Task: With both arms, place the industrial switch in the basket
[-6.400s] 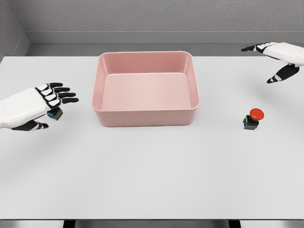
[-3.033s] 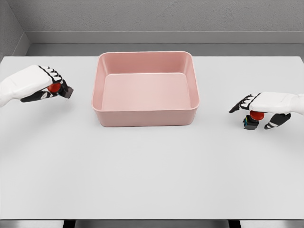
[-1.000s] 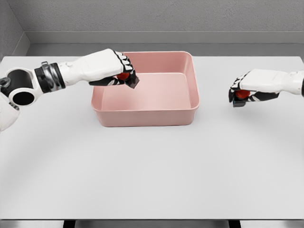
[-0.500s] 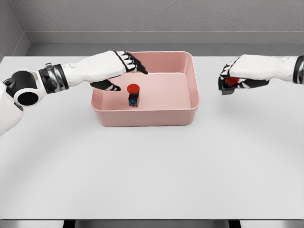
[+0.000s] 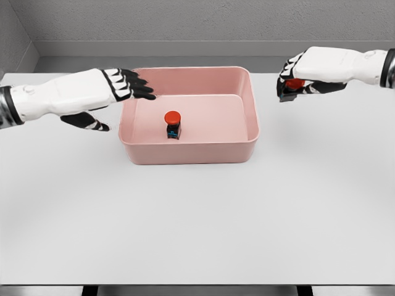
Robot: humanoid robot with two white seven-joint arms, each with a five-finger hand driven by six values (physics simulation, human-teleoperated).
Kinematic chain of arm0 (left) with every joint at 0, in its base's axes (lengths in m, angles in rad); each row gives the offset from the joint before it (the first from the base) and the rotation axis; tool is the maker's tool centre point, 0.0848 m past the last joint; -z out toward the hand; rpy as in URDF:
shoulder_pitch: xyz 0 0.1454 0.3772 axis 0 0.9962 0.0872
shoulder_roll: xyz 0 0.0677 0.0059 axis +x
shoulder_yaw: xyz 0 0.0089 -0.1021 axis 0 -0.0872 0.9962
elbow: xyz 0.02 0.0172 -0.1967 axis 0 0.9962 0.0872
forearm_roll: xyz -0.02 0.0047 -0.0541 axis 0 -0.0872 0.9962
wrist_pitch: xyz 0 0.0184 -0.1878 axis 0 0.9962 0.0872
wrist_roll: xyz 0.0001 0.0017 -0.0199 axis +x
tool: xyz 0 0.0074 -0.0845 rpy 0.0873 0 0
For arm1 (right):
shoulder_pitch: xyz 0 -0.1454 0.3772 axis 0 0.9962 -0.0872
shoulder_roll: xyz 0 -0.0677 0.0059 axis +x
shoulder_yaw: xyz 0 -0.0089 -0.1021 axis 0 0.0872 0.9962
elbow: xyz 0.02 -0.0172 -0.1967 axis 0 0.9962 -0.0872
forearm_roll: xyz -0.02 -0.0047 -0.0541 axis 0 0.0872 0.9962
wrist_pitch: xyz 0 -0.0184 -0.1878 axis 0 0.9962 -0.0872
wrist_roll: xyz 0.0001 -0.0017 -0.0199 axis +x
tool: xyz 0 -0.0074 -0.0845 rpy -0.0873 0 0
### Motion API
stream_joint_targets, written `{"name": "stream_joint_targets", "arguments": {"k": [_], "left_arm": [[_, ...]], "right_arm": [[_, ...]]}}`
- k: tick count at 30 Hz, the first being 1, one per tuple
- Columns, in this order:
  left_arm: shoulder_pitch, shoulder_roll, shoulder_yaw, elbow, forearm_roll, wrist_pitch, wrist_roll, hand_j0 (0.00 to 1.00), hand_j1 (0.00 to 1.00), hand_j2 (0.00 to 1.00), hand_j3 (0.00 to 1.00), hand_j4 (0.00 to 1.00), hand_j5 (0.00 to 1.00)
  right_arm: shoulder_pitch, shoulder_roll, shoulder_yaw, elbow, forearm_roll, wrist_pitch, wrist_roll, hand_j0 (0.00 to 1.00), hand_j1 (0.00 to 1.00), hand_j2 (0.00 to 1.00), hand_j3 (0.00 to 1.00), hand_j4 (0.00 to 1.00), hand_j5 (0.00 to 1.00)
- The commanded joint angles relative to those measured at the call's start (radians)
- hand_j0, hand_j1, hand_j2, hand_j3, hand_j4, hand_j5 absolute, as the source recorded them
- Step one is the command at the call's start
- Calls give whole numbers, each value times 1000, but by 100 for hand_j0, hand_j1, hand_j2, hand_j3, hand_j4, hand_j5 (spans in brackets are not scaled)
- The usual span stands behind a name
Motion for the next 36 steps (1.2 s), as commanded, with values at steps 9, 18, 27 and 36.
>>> {"name": "stream_joint_targets", "arguments": {"k": [9,18,27,36], "left_arm": [[3,129,-56,-91,22,1,-9,100,100,100,100,100,100],[29,129,-58,-108,24,1,-9,100,100,100,100,100,100],[43,132,-51,-108,22,1,-9,100,100,100,100,100,100],[41,135,-53,-108,24,1,-9,100,100,100,100,100,100]], "right_arm": [[-37,44,-1,-6,-8,2,-3,51,51,51,51,51,51],[-71,95,-3,-27,-8,2,-3,51,51,51,51,51,51],[-83,155,-1,-29,-8,2,2,51,51,51,51,51,51],[-83,221,4,-44,-6,2,5,51,51,51,51,51,51]]}}
